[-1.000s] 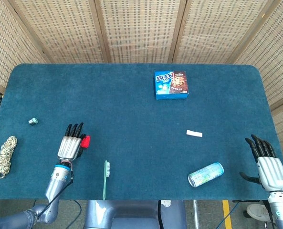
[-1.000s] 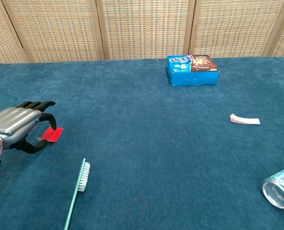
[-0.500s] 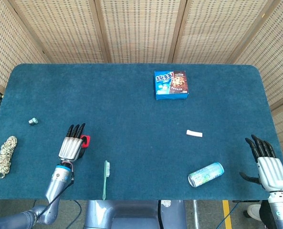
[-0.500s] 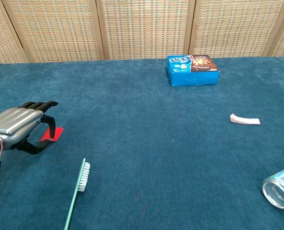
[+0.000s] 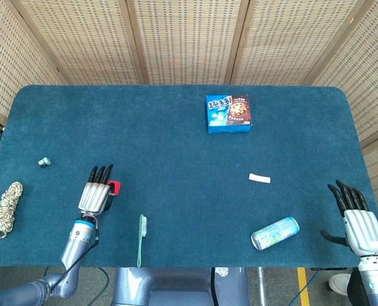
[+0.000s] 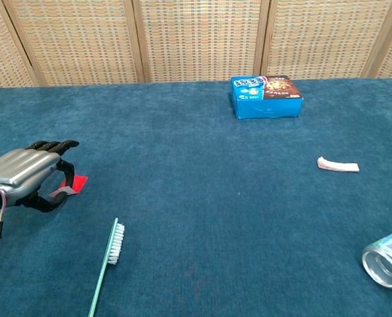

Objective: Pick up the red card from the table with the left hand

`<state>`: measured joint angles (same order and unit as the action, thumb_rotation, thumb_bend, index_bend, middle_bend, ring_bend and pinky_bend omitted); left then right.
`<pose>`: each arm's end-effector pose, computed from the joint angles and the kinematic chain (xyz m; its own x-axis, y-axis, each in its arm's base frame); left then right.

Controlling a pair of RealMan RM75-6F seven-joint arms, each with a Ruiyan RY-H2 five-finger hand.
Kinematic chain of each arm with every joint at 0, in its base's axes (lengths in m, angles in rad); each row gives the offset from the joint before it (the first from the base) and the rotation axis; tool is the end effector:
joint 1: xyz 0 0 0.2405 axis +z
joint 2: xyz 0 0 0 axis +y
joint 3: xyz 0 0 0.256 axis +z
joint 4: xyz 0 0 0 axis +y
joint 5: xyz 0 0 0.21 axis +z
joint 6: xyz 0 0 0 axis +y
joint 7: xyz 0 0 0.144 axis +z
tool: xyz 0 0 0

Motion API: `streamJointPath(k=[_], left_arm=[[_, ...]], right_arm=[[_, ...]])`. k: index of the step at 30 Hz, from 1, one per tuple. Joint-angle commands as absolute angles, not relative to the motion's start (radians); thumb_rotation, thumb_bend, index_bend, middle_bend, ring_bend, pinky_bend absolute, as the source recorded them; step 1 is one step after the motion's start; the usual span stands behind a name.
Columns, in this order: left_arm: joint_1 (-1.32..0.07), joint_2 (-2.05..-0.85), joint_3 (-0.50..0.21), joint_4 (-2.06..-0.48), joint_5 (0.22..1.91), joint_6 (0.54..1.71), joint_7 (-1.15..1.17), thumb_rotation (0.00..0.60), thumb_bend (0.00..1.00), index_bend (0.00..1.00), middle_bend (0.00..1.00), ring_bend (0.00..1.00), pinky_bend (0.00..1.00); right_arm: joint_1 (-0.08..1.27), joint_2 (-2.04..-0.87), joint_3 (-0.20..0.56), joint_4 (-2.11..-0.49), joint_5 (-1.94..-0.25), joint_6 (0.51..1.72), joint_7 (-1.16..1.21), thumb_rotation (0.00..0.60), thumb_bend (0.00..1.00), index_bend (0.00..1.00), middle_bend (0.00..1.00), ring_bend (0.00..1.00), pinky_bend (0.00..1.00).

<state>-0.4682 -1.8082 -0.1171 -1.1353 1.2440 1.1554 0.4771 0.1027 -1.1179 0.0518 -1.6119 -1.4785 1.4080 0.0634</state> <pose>-0.2417 0.2906 -0.0586 0.5980 0.1607 0.7852 0.7998 -0.1828 -0.5717 -0.3148 -0.1867 0.1508 0.3346 -0.0703 0.9397 -0.9421 0.0001 0.3354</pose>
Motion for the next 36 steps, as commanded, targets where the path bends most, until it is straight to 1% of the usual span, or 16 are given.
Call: streamJointPath(k=[1,30,34,36], left_arm=[[-0.468,-1.808,-0.118,-1.135,1.243,1.156,0.477,0.6,0.49,0.55,0.0,0.0,0.0],[-0.47,-1.812,-0.12,-1.123,1.252,1.156,0.46,0.6,0.49,0.57,0.0,0.0,0.0],[-0.471,-1.815,-0.121,-1.119,1.252,1.157,0.46,0.6,0.54,0.57,0.0,0.0,0.0],[-0.473,-1.815,-0.122,-1.117,1.252,1.156,0.461,0.6,0.54,0.57,0.0,0.0,0.0]], right_arm=[[0.103,-1.118,0.052,-1.612,-1.478,1.408,0.064,0.6,0.0,0.0,0.0,0.0,0.0],[0.103,-1.116,0.053,-1.613,-1.476,1.407,0.067,0.6,0.0,0.0,0.0,0.0,0.0],[0.102,-1.115,0.052,-1.612,-1.477,1.407,0.069,0.6,0.0,0.0,0.0,0.0,0.0],[0.102,-1.115,0.053,-1.612,-1.477,1.408,0.07,0.6,0.0,0.0,0.0,0.0,0.0]])
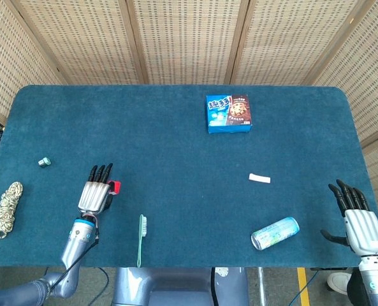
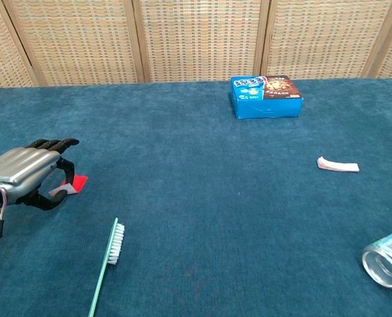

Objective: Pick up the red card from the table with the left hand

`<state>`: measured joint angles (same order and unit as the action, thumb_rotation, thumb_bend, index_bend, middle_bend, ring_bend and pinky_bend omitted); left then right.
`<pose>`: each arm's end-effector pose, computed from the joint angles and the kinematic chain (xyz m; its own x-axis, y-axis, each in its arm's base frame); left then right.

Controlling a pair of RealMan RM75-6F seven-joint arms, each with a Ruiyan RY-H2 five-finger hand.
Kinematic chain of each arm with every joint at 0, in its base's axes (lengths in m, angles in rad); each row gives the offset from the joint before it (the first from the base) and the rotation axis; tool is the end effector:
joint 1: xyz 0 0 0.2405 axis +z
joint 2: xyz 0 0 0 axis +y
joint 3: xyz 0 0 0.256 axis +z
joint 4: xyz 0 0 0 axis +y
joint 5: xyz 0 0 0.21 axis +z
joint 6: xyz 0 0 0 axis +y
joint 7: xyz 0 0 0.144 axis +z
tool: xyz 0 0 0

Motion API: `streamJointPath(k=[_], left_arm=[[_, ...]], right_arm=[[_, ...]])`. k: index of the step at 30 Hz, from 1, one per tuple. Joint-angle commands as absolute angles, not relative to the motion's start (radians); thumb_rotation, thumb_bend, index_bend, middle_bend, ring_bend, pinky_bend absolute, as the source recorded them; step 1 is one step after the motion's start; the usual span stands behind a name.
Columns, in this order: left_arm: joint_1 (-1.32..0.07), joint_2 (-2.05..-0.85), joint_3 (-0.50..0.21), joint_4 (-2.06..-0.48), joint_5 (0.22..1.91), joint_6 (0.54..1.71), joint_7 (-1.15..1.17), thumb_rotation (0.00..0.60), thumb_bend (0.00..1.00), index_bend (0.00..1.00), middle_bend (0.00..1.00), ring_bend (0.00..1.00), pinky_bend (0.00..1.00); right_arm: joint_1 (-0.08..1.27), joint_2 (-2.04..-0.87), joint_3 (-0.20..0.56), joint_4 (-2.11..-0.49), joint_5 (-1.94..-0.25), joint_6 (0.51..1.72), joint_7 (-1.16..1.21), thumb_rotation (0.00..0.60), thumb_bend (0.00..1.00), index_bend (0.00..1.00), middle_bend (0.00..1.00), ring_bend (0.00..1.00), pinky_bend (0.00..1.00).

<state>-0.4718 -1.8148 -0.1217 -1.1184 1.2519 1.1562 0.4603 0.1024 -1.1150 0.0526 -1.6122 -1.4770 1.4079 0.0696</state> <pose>-0.2415 0.2931 -0.0587 0.5927 0.1526 0.7909 0.8034 -0.1824 -0.5669 -0.3151 -0.1868 0.1519 0.3309 -0.0694 0.9411 -0.9433 0.0023 0.3318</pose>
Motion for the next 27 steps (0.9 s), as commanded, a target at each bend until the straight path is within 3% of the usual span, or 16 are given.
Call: streamJointPath(k=[1,27], left_arm=[[-0.473,-1.816,-0.123,-1.115,1.252,1.155,0.461,0.6,0.54,0.57,0.0,0.0,0.0],[-0.546,-1.848,-0.183,-1.021,1.232,1.108,0.448,0.6,0.51,0.6,0.0,0.0,0.0]], right_arm=[[0.102,-1.115,0.053,-1.612,-1.477,1.408,0.07,0.6,0.0,0.0,0.0,0.0,0.0],[0.112,-1.127,0.055,-1.599,-1.459,1.383,0.055,0.6,0.0,0.0,0.0,0.0,0.0]])
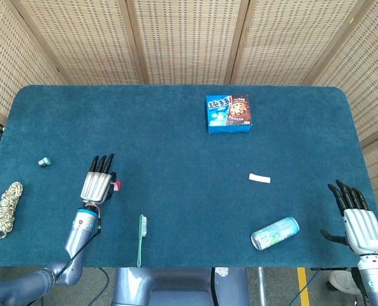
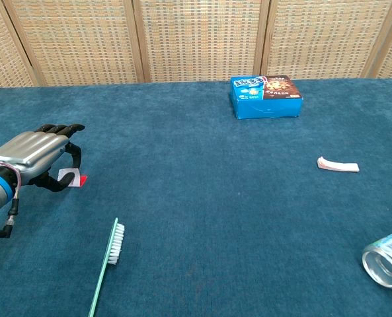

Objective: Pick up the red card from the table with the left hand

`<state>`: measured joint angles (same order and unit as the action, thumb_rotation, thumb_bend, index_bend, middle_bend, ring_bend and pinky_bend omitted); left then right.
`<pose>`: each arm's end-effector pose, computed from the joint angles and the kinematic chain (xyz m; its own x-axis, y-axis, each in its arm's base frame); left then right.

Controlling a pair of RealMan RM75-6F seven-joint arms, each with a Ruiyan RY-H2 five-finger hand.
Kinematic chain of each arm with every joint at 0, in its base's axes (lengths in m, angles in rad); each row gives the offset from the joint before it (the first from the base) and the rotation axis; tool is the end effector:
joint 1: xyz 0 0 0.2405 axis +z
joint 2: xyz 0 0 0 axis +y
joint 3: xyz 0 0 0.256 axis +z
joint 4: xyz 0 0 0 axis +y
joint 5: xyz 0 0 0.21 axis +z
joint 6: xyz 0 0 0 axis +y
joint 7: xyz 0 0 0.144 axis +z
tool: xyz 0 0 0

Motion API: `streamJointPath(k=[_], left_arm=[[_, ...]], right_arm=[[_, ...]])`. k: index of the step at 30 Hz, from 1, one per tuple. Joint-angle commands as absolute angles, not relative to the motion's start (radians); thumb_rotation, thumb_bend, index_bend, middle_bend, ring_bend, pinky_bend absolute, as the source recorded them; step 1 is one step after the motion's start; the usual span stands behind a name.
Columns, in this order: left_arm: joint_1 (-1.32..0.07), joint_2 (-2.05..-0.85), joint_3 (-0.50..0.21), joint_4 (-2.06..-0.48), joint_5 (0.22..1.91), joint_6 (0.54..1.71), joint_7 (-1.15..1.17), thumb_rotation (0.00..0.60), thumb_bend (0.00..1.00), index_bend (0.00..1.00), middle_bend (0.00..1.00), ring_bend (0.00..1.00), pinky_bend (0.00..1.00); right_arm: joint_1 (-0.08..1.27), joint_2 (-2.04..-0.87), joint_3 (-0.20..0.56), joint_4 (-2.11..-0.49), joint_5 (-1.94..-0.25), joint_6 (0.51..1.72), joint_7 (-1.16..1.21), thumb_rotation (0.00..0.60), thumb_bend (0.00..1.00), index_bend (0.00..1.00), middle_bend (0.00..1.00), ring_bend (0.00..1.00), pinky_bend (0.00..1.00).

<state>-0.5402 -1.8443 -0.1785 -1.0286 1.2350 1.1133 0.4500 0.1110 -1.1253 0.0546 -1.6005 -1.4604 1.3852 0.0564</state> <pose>-0.2335 0.3240 -0.0570 0.6084 0.1171 0.7850 0.7907 -0.1750 -0.5867 -0.3183 -0.1898 0.1479 0.3417 -0.0859 0.9359 -0.9389 0.0116 0.3439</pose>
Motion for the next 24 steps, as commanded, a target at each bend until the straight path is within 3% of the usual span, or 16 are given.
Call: streamJointPath(k=[1,24], left_arm=[[-0.551,-1.85,-0.186,-1.016,1.231,1.105,0.447,0.6,0.51,0.6,0.0,0.0,0.0],[-0.647,-1.869,-0.269,-0.957,1.197,1.076,0.428,0.6,0.5,0.6,0.0,0.0,0.0]], right_arm=[[0.113,-1.128,0.055,-1.598,-1.457,1.381,0.054,0.6,0.0,0.0,0.0,0.0,0.0],[0.134,-1.146,0.062,-1.574,-1.418,1.33,0.043,0.6,0.0,0.0,0.0,0.0,0.0]])
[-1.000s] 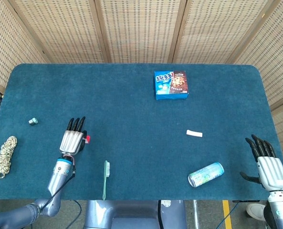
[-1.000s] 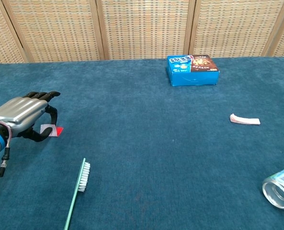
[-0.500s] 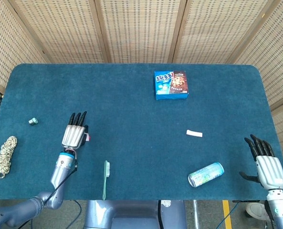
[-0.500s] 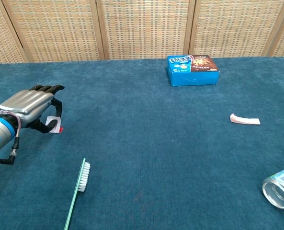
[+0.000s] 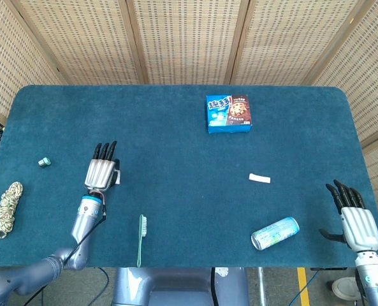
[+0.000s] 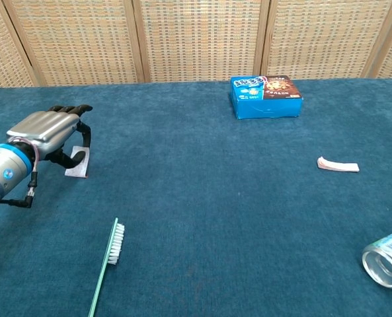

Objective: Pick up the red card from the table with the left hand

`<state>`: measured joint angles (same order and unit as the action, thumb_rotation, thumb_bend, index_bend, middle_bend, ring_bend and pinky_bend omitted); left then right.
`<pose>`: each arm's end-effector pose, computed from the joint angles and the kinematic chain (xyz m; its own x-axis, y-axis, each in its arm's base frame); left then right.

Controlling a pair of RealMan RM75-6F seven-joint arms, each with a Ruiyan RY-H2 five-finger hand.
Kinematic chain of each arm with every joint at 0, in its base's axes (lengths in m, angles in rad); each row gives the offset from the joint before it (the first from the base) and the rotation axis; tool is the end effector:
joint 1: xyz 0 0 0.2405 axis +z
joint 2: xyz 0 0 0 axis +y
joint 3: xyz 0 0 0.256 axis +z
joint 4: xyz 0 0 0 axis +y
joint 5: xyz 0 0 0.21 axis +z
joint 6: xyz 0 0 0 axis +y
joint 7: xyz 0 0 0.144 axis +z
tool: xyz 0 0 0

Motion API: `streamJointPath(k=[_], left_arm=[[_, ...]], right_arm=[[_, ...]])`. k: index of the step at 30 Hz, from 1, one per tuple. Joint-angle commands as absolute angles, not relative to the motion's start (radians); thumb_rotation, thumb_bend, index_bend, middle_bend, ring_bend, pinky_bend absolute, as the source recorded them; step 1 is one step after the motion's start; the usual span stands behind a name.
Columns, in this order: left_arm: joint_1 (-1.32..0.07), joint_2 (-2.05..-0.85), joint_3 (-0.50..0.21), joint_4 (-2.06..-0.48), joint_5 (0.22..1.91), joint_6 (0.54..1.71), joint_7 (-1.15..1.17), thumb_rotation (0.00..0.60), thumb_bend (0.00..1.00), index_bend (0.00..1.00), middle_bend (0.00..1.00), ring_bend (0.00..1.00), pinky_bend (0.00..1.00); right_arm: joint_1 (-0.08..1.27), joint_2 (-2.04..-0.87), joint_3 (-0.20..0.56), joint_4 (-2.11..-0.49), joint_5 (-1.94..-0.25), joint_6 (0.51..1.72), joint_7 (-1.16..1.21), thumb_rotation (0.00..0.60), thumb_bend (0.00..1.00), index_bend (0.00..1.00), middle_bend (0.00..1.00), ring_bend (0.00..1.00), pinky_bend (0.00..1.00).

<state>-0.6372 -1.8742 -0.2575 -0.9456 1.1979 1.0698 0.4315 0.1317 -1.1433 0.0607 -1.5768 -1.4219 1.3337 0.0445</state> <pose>-0.2133 0.3626 -0.0514 0.5922 0.0719 0.8026 0.8015 -0.1555 -0.5774 -0.3249 -0.1973 0.1407 0.3493 -0.1213 0.9291 -0.9341 0.0329 0.3554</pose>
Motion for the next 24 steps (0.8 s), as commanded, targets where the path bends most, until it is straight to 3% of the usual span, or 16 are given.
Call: streamJointPath(k=[1,15,21,24], left_arm=[[-0.651,-1.866,-0.272,-0.965,1.198,1.08,0.428,0.6,0.5,0.6,0.0,0.0,0.0],[-0.615,-1.757,-0.312,-1.269,1.179,1.143,0.315,0.6,0.48,0.58,0.0,0.0,0.0],[-0.554,-1.683,-0.298,-1.433,1.196,1.169,0.157,0.6,0.38,0.43,0.0,0.0,0.0],[-0.536,-1.657,-0.292,-1.485,1.194,1.16,0.086,0.6,0.34,0.25,0.0,0.0,0.0]], right_arm=[[0.135,-1.146,0.062,-1.573,-1.417,1.329,0.043,0.6,0.0,0.0,0.0,0.0,0.0],[0.129,-1.138,0.06,-1.58,-1.429,1.346,0.055,0.6,0.0,0.0,0.0,0.0,0.0],[0.124,-1.137,0.061,-1.586,-1.432,1.358,0.047,0.6,0.0,0.0,0.0,0.0,0.0],[0.123,-1.136,0.061,-1.588,-1.432,1.361,0.046,0.6,0.0,0.0,0.0,0.0,0.0]])
